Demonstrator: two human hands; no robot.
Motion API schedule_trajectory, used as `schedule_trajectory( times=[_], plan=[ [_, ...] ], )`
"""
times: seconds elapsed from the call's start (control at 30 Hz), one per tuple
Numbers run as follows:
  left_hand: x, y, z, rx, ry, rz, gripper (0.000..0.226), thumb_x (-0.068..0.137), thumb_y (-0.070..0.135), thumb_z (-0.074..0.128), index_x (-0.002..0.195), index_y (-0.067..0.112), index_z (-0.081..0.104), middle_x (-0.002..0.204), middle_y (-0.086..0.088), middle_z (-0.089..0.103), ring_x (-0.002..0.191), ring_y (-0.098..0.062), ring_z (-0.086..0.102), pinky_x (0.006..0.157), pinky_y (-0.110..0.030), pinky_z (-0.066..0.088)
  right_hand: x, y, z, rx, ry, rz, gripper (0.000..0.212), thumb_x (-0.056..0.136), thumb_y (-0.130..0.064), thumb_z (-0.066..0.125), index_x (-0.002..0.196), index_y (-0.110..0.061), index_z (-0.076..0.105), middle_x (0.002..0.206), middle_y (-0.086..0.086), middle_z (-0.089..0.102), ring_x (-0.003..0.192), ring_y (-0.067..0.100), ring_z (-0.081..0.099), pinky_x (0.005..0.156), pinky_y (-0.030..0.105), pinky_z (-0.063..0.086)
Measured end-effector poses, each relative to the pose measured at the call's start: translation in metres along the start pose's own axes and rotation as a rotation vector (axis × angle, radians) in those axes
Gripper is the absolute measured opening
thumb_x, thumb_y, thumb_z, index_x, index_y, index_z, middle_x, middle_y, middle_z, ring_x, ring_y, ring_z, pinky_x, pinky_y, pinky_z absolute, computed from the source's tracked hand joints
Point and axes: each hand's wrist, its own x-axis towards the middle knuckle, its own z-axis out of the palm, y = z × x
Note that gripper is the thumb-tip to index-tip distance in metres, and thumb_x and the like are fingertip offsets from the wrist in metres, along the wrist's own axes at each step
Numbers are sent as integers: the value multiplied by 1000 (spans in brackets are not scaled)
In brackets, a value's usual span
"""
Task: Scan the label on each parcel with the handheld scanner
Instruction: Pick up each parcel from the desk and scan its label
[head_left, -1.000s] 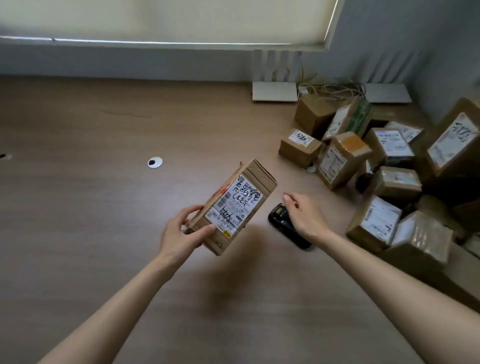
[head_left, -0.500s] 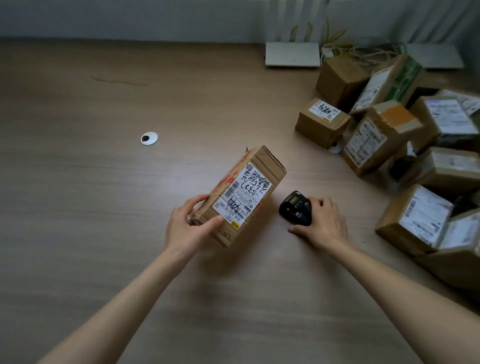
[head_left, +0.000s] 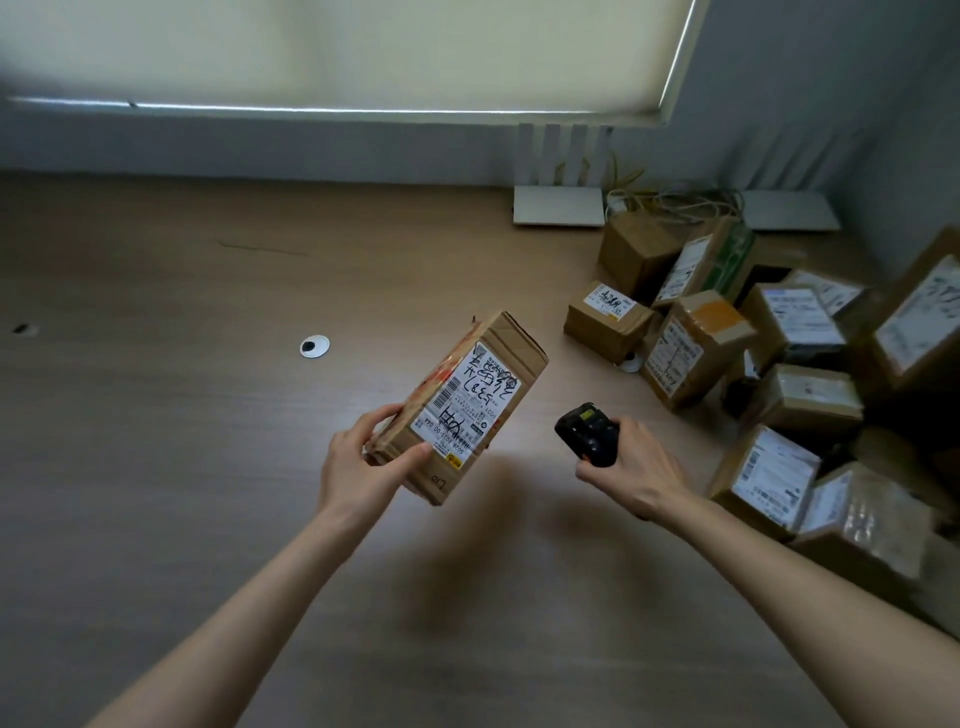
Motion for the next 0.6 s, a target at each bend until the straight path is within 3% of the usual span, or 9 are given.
schedule_trajectory(
  times=[0.13, 0.33, 0.47, 0.6],
  plan=[
    [-2, 40, -19, -13, 37, 61, 67, 56, 66, 82, 118, 58, 61, 113, -7, 62, 99, -25, 70, 88, -50, 60, -19, -17, -45, 2, 75, -43, 75, 80, -71, 60, 135, -21, 47, 120, 4, 60, 97, 23, 59, 79, 36, 55],
    [-9, 116, -56, -29, 62, 192, 57, 62, 53, 87, 115, 55, 65, 109, 0, 66, 96, -19, 71, 85, -49, 61, -44, -54, -121, -78, 165, -118, 78, 91, -79, 45, 143, -22, 45, 129, 5, 59, 108, 28, 61, 85, 41, 53],
    [-13, 159, -78, 5, 73, 239, 66, 58, 66, 83, 119, 58, 61, 113, -3, 62, 99, -22, 69, 83, -49, 61, -62, -76, -167, -112, 203, -161, 77, 92, -76, 45, 147, -21, 42, 135, 7, 56, 115, 32, 61, 90, 43, 52],
    [-13, 189, -96, 7, 88, 281, 72, 55, 70, 84, 122, 57, 61, 113, -5, 66, 99, -21, 70, 83, -50, 61, -74, -94, -203, -157, 244, -201, 76, 94, -74, 44, 150, -23, 36, 139, 5, 53, 118, 32, 61, 83, 40, 48]
  ],
)
